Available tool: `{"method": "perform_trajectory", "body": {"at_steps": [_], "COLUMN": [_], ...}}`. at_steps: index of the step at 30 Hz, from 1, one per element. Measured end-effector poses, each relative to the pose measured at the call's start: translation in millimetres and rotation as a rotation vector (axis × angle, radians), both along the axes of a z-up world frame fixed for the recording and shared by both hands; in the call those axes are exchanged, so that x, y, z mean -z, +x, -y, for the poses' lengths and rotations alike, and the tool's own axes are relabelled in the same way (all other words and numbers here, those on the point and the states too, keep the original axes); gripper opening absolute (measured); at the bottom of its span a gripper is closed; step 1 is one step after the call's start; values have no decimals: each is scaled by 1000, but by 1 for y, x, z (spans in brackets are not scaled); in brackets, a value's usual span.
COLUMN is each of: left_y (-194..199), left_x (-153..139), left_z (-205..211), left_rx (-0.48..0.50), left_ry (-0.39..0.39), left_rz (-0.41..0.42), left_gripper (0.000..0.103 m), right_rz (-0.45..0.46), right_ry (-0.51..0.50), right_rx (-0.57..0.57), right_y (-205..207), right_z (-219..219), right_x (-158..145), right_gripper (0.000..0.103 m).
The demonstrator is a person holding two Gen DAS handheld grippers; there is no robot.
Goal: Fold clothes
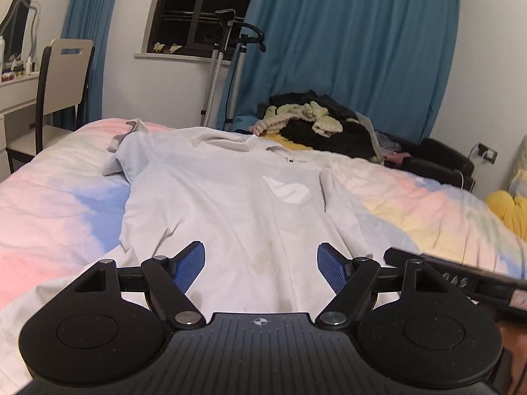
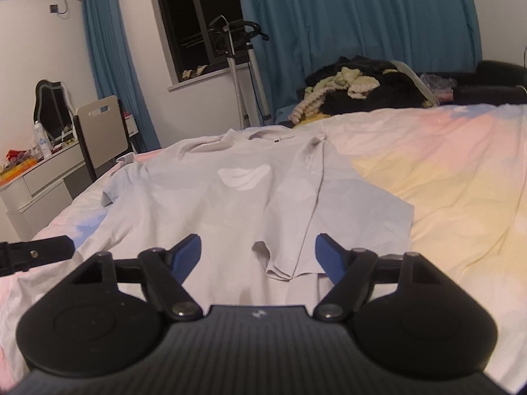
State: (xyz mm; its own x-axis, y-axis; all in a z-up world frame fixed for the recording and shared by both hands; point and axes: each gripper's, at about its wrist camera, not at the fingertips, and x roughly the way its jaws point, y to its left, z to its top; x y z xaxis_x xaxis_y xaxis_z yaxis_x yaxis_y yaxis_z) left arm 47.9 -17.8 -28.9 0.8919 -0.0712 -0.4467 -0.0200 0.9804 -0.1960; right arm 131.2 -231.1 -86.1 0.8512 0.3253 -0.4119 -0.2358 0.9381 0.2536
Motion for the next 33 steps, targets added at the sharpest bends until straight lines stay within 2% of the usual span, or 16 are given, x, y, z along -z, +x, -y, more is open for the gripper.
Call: {"method": "perform_trajectory", "body": {"at_steps": [6, 9, 10, 15, 18, 20, 24, 33], "left_y": [6, 10, 11, 16, 17, 18, 21, 23], "left_x": [8, 10, 11, 16, 19, 21, 25, 31], "left_z": [-6, -7, -7, -6, -5, -4, -3, 0], "left_rx": [7, 15, 19, 35, 45, 48, 39, 12], "left_ry": [-65, -86, -93, -121, -139, -143, -125, -91], "left_rz": [-43, -55, -58, -84, -102, -111, -120, -141], "left_gripper": [79, 79, 79, 79, 79, 79, 79, 79], "right_rz": [-15, -48, -62, -99, -83, -63, -44, -44], "right_ry": [-34, -48, -47, 40, 81, 104, 141, 86], "right_rx": [-35, -34, -22, 12, 18, 21, 28, 57], "right_y": [29, 44, 48, 57, 55, 53, 50, 53], "right_z": [-10, -13, -11, 3, 6, 8, 12, 12], "right_x": [19, 32, 36, 49, 47, 42, 32, 26], "right_gripper": [62, 53, 46, 28, 21, 13, 8, 2]}}
